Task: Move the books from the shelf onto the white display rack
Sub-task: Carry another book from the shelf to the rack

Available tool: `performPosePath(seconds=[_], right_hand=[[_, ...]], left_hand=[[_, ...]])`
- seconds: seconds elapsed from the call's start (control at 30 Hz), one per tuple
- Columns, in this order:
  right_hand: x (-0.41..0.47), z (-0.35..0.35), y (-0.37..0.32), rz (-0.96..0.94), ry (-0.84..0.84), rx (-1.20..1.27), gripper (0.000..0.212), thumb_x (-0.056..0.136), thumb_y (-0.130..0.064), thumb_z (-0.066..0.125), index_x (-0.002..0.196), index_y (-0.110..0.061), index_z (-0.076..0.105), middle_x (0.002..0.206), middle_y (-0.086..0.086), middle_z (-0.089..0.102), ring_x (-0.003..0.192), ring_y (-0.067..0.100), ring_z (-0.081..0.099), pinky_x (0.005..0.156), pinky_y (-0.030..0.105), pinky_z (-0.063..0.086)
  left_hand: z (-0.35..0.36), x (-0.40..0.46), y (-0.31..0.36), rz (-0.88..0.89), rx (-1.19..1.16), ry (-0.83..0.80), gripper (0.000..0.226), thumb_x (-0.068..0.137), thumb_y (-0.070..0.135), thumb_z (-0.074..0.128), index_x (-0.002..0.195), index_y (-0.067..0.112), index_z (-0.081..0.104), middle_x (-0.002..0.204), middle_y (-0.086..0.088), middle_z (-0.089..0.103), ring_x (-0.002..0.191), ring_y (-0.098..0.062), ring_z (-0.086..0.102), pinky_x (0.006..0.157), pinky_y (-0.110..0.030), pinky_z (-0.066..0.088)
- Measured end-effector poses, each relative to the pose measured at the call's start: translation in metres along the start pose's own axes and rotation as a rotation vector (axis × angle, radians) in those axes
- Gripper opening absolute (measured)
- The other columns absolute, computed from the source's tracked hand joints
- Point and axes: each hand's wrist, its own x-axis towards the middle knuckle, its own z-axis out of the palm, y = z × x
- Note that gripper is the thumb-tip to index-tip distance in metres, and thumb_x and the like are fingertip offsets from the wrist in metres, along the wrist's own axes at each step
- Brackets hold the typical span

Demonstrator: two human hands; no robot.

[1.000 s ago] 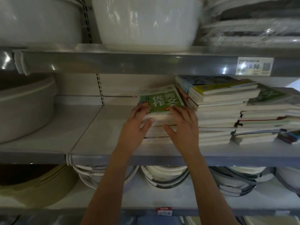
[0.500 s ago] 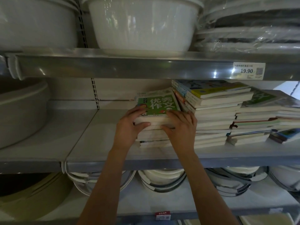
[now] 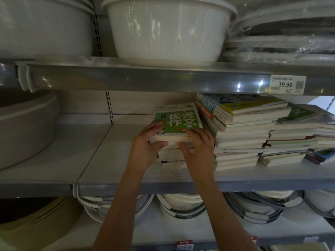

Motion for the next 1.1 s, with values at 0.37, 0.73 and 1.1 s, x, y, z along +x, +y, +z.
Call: performPosePath(seconds=[0.37,0.73,1.1], right_hand=[[-0.005,-0.017,-0.037,0.158,0.012,0.004,0.043,0.087,-0.056,0.053,0.109,-0.023,0.072,0.127,0.002,0.057,0.118,0.021,0.047,0.095,0.029,0.038],[-0.018,-0.022,-0.049,0.214,-0.144,0.024,0.045,0.094,-0.042,0.057,0.132,-0.017,0.063,0.151,0.011,0.04,0.124,0.026,0.055,0.093,0.026,0.043],[-0.057,-0.036,-0.052,0.326,-0.243,0.184,0.053,0.088,-0.031,0.072,0.136,-0.036,0.051,0.154,-0.001,0.03,0.126,0.005,0.044,0.1,0.038,0.05]], left_hand=[[-0.019,-0.036,0.026,-0.054,0.035,0.131,0.036,0.094,0.043,0.055,0.122,0.027,0.07,0.135,0.01,0.059,0.123,-0.002,0.055,0.1,-0.028,0.051],[-0.018,-0.02,0.017,-0.133,0.007,0.035,0.036,0.097,0.009,0.058,0.132,0.013,0.062,0.126,-0.002,0.062,0.111,-0.012,0.062,0.085,-0.005,0.045],[-0.042,-0.076,0.017,0.01,-0.039,-0.074,0.057,0.096,0.005,0.06,0.134,0.041,0.036,0.157,0.007,0.024,0.123,0.028,0.033,0.095,0.001,0.035]])
